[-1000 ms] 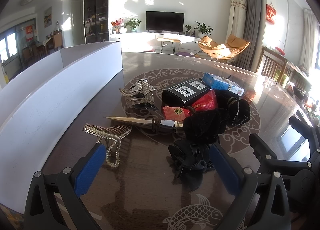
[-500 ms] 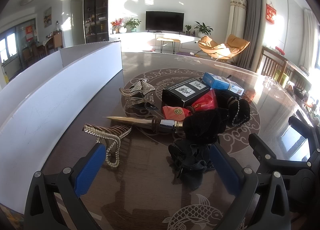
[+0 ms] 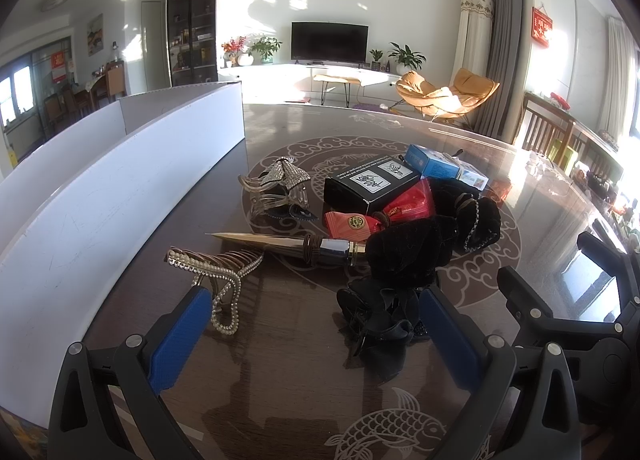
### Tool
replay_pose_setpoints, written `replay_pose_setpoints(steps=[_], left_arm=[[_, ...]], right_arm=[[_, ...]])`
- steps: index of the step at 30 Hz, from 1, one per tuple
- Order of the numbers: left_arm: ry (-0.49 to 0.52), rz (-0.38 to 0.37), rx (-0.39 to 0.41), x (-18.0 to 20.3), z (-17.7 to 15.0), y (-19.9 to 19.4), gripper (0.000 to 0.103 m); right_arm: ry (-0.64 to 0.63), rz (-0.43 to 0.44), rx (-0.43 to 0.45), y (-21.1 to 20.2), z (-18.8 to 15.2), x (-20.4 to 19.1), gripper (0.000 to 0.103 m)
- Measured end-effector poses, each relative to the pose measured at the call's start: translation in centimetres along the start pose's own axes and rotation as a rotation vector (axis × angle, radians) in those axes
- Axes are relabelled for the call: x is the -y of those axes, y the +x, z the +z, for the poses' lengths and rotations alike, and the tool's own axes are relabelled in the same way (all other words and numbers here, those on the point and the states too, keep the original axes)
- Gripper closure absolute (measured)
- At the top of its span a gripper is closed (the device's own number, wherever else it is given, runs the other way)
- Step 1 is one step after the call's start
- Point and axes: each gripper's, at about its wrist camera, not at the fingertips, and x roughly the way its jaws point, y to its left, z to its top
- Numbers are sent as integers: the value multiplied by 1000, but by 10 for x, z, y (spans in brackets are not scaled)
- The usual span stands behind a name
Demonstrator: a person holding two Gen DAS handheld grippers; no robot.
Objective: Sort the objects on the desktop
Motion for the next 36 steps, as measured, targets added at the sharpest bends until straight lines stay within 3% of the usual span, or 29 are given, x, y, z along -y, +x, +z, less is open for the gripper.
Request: replay_pose_setpoints(steps=[36], left_arm=[[5, 4, -7, 0, -4, 3, 0]], right_arm=[[2, 0, -13, 2, -1, 1, 0]])
